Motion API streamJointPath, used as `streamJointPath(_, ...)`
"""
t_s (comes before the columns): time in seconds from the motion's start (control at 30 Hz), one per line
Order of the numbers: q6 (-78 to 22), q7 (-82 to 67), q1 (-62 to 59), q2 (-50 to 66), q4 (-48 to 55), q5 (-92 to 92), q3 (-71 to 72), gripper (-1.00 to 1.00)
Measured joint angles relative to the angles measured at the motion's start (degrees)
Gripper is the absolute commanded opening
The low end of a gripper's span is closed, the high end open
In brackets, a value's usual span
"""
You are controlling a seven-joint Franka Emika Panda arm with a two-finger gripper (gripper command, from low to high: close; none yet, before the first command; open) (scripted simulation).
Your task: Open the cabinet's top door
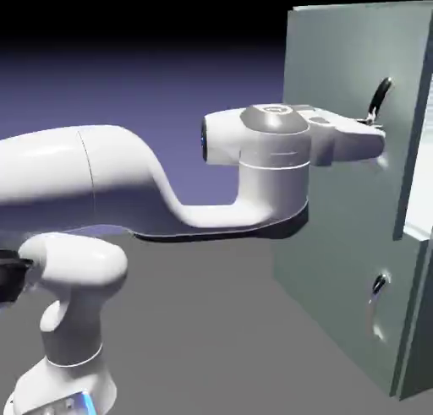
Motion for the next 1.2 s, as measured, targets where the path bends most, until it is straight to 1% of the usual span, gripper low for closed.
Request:
streamJointPath(0.2,-6.79,-0.08,-12.46,-3.12,-10.63,6.23,10.57,-1.0)
streamJointPath(0.37,-12.68,-1.84,-22.33,-7.72,-19.32,14.82,20.81,-1.0)
streamJointPath(0.57,-19.77,-5.52,-30.54,-14.83,-27.64,27.93,33.26,-1.0)
streamJointPath(0.87,-32.2,-11.05,-34.02,-24.6,-34.52,49.02,51.94,-1.0)
streamJointPath(1.03,-39.79,-12.6,-33.21,-27.28,-35.33,59.55,62.32,-1.0)
streamJointPath(1.2,-47.62,-13.06,-32.28,-27.59,-34.21,69.22,72.7,-1.0)
